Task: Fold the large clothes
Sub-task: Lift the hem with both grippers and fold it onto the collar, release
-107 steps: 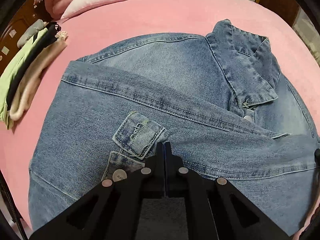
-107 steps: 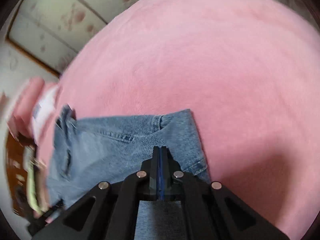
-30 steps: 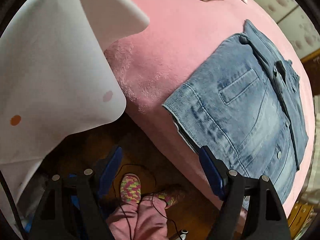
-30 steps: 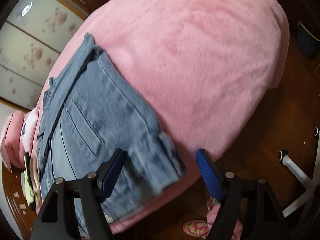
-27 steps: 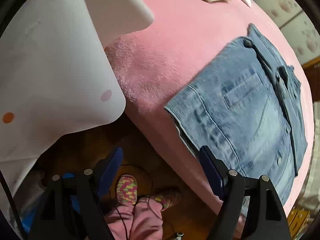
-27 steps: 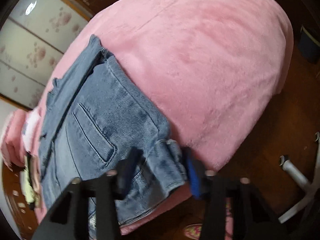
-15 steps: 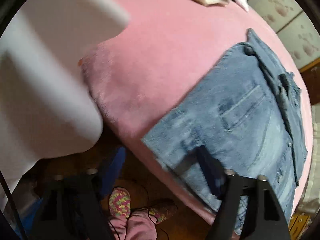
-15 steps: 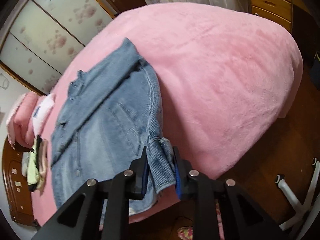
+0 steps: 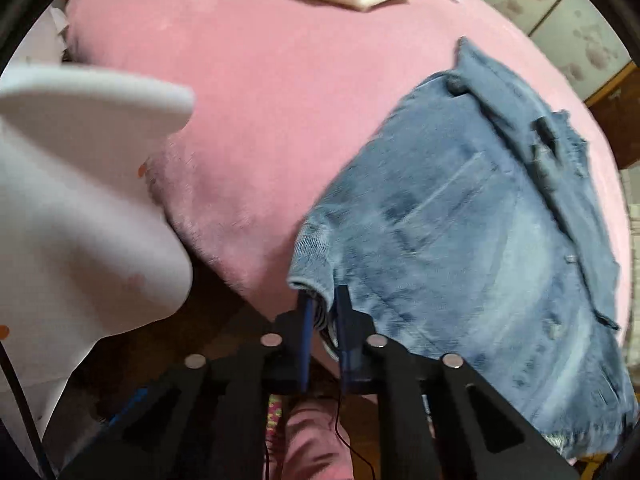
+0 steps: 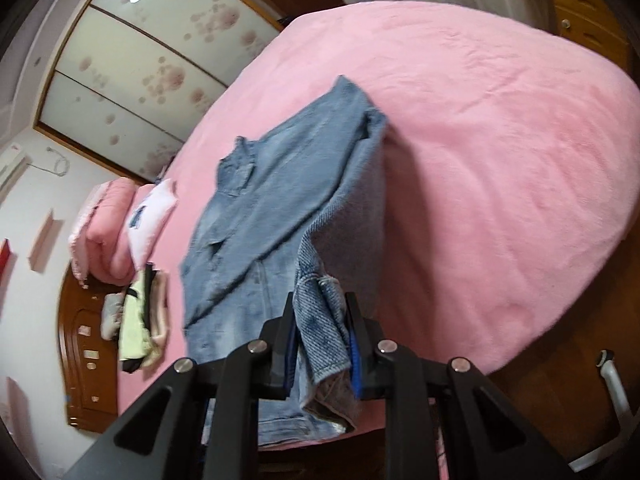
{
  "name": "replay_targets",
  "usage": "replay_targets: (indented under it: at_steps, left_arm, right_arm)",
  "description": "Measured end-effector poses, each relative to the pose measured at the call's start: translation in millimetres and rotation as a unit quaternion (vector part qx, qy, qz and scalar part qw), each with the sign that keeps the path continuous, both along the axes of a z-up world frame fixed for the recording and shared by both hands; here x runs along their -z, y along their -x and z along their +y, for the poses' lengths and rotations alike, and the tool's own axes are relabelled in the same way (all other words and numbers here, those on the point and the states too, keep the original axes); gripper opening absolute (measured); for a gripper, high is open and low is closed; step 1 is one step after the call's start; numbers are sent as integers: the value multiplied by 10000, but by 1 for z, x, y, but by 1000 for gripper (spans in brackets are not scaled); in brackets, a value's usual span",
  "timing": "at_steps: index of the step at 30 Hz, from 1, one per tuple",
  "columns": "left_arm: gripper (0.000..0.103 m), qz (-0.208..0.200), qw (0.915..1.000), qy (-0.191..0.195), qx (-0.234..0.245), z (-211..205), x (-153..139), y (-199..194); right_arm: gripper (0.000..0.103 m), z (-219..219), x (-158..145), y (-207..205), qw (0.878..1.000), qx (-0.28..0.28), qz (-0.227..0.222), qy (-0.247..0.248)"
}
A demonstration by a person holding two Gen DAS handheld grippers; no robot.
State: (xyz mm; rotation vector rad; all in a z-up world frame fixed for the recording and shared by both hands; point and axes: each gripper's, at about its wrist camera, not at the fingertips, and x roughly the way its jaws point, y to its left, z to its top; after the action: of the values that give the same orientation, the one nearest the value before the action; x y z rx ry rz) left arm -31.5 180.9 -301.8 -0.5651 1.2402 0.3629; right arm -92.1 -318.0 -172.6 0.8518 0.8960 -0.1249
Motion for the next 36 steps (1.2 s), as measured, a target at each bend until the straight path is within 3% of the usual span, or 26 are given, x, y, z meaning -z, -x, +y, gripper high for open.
replay_targets:
  at_steps: [4, 7, 11, 15, 19, 23, 28, 32, 36]
  left_arm:
    - [7, -89, 9994, 296, 177, 0, -27, -22]
    - [6, -177, 9959, 881, -116, 8, -50, -46]
    - [5, -513, 9926, 1057, -297, 11, -96, -84]
    - [5, -911, 9911, 950, -197, 2, -150, -142]
    - [5, -1401, 9844, 1024, -276, -6, -196, -204]
    - [5, -1819, 9823, 438, -72, -24, -230, -272]
    - [6, -1722, 9847, 237, -70, -38, -210, -355]
    - [6, -1389, 9903, -71, 1, -57, -160, -412]
    - [8, -1018, 9947, -130, 55, -71, -110, -451]
  right_arm:
    - [19, -2, -10, -20, 9993, -98, -80, -355]
    - [19, -6, -23, -42, 9976, -172, -235, -628]
    - [19, -18, -43, -77, 9943, -151, -515, -918]
    - [18, -42, -66, -120, 9916, 0, -877, -947]
    - [18, -67, -84, -167, 9907, 19, -1053, -857]
    - [18, -87, -90, -215, 9910, -15, -1110, -749]
    - [18, -111, -63, -276, 9923, 199, -958, -757]
    - [18, -118, -22, -319, 9961, 319, -563, -607]
    - [19, -122, 23, -364, 9984, 423, -99, -354]
